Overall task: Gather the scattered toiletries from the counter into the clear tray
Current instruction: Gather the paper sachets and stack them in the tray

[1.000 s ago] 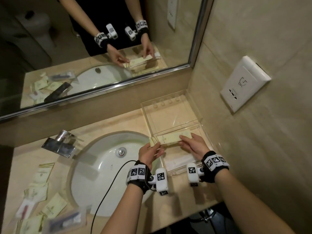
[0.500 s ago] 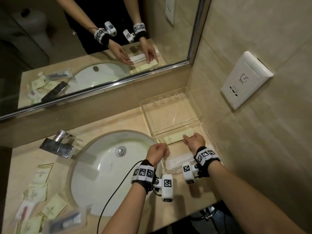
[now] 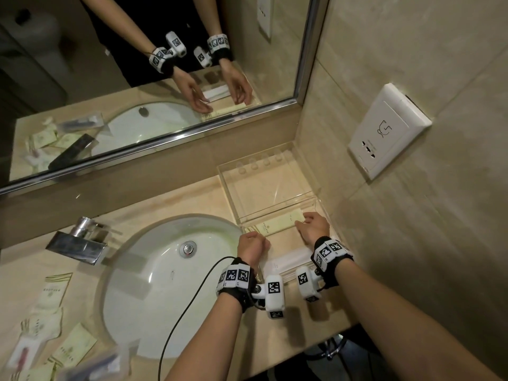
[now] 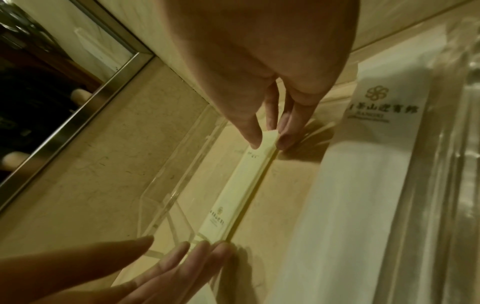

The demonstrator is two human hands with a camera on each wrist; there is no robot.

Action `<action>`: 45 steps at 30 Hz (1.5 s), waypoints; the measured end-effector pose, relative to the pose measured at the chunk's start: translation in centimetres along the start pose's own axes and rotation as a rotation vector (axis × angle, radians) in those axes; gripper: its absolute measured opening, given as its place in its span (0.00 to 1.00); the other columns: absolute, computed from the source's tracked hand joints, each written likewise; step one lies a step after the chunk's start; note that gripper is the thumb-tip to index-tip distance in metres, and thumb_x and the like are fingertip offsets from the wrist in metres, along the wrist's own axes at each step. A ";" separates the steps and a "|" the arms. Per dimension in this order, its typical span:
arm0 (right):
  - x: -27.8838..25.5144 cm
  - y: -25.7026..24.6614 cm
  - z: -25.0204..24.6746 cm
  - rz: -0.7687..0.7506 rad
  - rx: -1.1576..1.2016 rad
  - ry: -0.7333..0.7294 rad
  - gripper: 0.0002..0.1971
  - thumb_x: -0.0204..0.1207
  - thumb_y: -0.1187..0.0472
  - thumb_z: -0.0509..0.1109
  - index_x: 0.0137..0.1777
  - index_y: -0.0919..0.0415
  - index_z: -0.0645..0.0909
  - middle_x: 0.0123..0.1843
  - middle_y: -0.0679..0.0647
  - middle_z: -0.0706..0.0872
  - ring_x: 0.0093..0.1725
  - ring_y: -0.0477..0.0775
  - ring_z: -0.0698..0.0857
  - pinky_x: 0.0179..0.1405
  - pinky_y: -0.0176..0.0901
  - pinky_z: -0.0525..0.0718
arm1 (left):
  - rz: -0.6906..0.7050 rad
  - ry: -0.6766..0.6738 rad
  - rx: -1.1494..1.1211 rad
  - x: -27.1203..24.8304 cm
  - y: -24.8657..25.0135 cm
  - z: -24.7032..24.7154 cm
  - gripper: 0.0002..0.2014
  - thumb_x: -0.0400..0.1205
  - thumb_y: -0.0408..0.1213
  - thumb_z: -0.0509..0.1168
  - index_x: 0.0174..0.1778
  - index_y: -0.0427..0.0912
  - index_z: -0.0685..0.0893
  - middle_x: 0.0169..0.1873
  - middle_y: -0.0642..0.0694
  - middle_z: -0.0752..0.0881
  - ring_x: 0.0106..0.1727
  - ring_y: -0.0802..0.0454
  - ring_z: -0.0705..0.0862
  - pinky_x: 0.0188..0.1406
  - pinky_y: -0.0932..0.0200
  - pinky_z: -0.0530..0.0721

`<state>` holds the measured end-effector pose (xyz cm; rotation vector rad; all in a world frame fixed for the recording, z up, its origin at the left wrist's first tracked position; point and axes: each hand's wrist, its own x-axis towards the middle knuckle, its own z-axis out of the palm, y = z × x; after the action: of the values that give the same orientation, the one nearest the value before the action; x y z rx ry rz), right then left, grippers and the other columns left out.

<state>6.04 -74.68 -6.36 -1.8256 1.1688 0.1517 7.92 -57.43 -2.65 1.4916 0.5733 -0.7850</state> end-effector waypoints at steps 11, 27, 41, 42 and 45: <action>-0.9 -0.3 -1.4 -0.020 0.051 0.020 0.19 0.74 0.57 0.75 0.64 0.59 0.79 0.64 0.60 0.83 0.61 0.60 0.84 0.67 0.52 0.80 | 0.053 -0.019 -0.075 -1.0 0.8 -0.9 0.06 0.82 0.25 0.59 0.54 0.34 0.74 0.35 0.37 0.85 0.34 0.44 0.84 0.56 0.42 0.88; -13.4 -9.2 8.5 -0.440 0.177 -0.501 0.07 0.75 0.57 0.74 0.50 0.58 0.83 0.48 0.54 0.89 0.48 0.55 0.88 0.53 0.51 0.86 | 0.248 0.436 -0.265 -9.6 -1.1 -16.2 0.10 0.83 0.31 0.62 0.57 0.30 0.80 0.40 0.39 0.88 0.35 0.47 0.84 0.39 0.58 0.84; -28.1 -8.0 22.2 -0.558 -0.087 -0.925 0.08 0.74 0.62 0.74 0.50 0.64 0.85 0.45 0.57 0.90 0.39 0.53 0.89 0.41 0.38 0.80 | 0.171 0.782 -0.490 -18.4 -11.7 -32.9 0.06 0.84 0.32 0.63 0.53 0.33 0.81 0.40 0.40 0.87 0.33 0.50 0.82 0.28 0.60 0.81; -29.0 -7.8 23.2 -0.568 -0.107 -0.933 0.08 0.73 0.61 0.75 0.50 0.64 0.85 0.45 0.57 0.90 0.39 0.53 0.89 0.41 0.39 0.80 | 0.164 0.790 -0.501 -18.6 -12.4 -34.0 0.05 0.83 0.32 0.64 0.51 0.35 0.81 0.40 0.40 0.87 0.33 0.49 0.82 0.28 0.60 0.80; -31.1 -7.3 26.0 -0.597 -0.184 -0.939 0.08 0.74 0.60 0.74 0.50 0.63 0.84 0.44 0.56 0.90 0.39 0.52 0.89 0.41 0.40 0.80 | 0.131 0.791 -0.511 -18.8 -14.2 -37.3 0.05 0.82 0.33 0.65 0.50 0.36 0.82 0.37 0.41 0.87 0.33 0.49 0.82 0.29 0.57 0.79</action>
<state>4.01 -34.12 0.41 -1.8308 -0.0487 0.6906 -9.94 -17.36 1.46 1.2977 1.1499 0.1014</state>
